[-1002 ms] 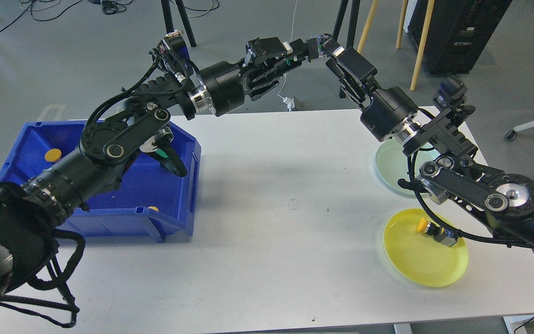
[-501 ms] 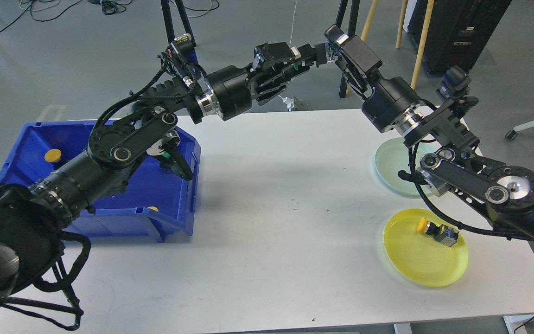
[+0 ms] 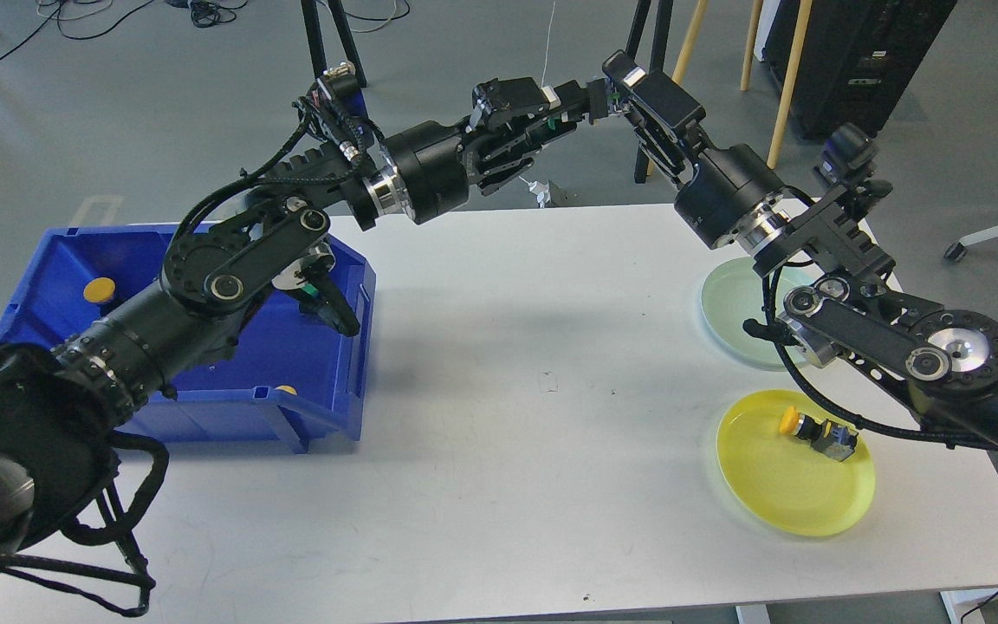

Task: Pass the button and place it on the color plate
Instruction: 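Close the right gripper on the green button and open the left gripper, then lower the green button onto the teal plate and open the right gripper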

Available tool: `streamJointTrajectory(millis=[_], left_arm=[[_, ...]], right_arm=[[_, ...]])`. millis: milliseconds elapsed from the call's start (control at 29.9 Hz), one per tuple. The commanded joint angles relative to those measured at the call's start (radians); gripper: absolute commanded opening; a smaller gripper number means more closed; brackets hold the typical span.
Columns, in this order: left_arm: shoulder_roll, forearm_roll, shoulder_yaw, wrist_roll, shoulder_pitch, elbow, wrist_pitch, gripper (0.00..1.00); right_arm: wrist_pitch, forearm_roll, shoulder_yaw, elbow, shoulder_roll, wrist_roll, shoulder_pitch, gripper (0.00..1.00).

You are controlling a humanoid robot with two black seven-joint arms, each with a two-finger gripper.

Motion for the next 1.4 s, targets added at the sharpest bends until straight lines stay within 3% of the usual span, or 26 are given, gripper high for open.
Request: streamJointTrajectory(millis=[0,200,267,468,668,768,868,1370], left_arm=[[-0.001,0.000,0.000,0.001,0.000,0.000,0.000,0.17],[-0.001,0.000,0.000,0.001,0.000,0.000,0.000,0.20],[-0.004,-0.001,-0.001,0.001,0.000,0.000,0.000,0.24],[-0.005,-0.004,-0.029,0.001,0.015,0.000,0.000,0.43],[-0.005,-0.009,-0.033,0.001,0.018,0.001,0.000,0.63],[-0.005,-0.012,-0.035,0.001,0.025,0.002,0.000,0.78],[-0.004,-0.032,-0.035,0.001,0.025,0.002,0.000,0.85],[0.010,-0.038,-0.033,0.001,0.043,0.008,0.000,0.91]], right_arm=[[0.001,0.000,-0.001,0.001,0.002,0.000,0.001,0.42],[0.003,0.000,-0.001,0.001,0.002,0.000,0.001,0.33],[0.003,-0.002,-0.001,0.000,0.002,0.000,0.001,0.24],[-0.005,0.000,0.001,-0.005,0.003,0.000,0.003,0.07],[-0.005,0.000,0.001,-0.006,0.025,-0.002,0.001,0.03],[-0.006,0.000,0.001,-0.006,0.025,-0.004,-0.002,0.02],[-0.008,0.000,0.001,-0.008,0.025,-0.004,-0.005,0.01],[-0.042,0.058,0.074,-0.005,0.003,-0.002,-0.035,0.01]])
